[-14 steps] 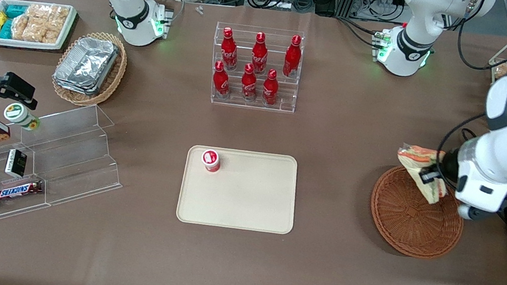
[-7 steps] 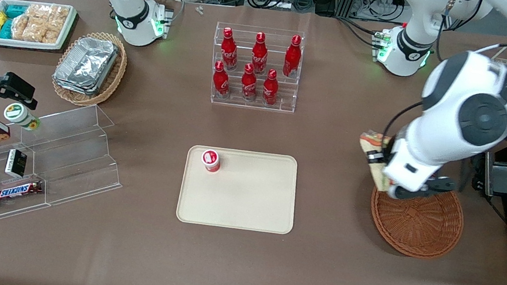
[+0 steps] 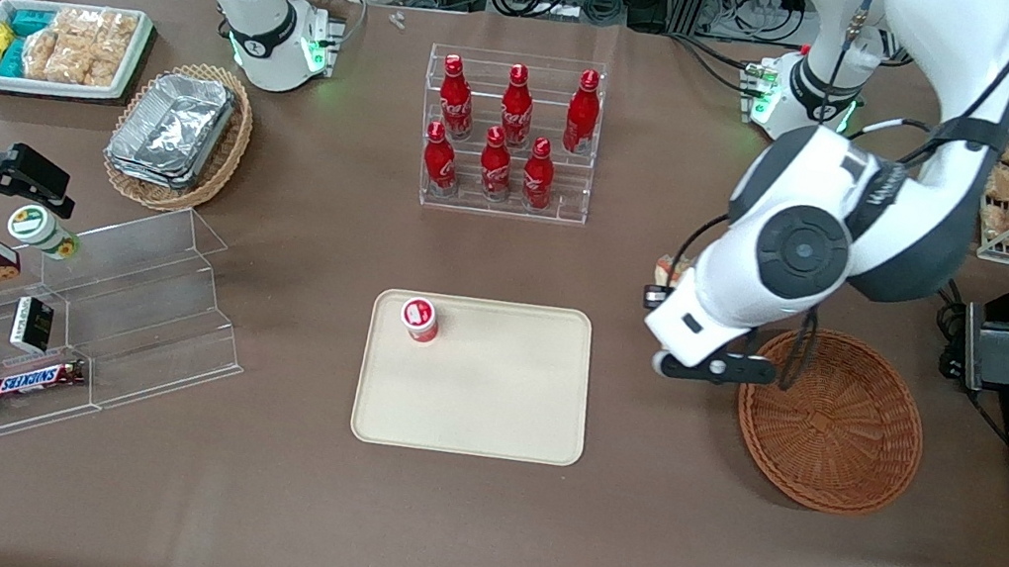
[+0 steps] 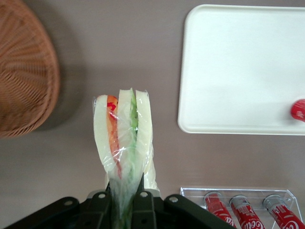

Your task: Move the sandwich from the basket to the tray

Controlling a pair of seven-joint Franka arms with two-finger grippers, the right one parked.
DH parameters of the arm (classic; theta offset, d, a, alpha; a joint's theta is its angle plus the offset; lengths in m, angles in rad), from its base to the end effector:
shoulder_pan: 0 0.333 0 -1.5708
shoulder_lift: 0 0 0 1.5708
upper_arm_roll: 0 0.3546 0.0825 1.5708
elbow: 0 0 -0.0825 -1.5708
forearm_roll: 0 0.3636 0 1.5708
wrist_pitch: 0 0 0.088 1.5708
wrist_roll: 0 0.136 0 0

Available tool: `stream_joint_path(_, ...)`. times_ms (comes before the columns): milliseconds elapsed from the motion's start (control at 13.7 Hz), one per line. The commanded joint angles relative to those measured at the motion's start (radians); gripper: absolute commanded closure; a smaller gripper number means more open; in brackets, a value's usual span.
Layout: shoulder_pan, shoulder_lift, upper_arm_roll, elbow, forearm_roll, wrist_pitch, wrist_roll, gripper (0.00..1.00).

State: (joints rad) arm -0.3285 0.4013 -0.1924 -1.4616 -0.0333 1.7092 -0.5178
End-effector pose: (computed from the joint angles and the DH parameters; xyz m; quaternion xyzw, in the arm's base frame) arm 0.5727 -0.3113 0.4580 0.9958 0.0067 -0.0903 0.0107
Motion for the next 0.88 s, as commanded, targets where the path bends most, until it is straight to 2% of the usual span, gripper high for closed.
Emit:
stream_joint_path(0, -0.053, 0.074, 0.005, 0.041, 0.015, 0.048, 0.007, 1.00)
stream_joint_path(511, -0.133, 0.244, 0.008, 0.040, 0.027, 0.309, -0.033, 1.00)
stream_joint_path(803, -0.135, 0.330, 0.008, 0.038, 0.024, 0.453, -0.033, 0.97)
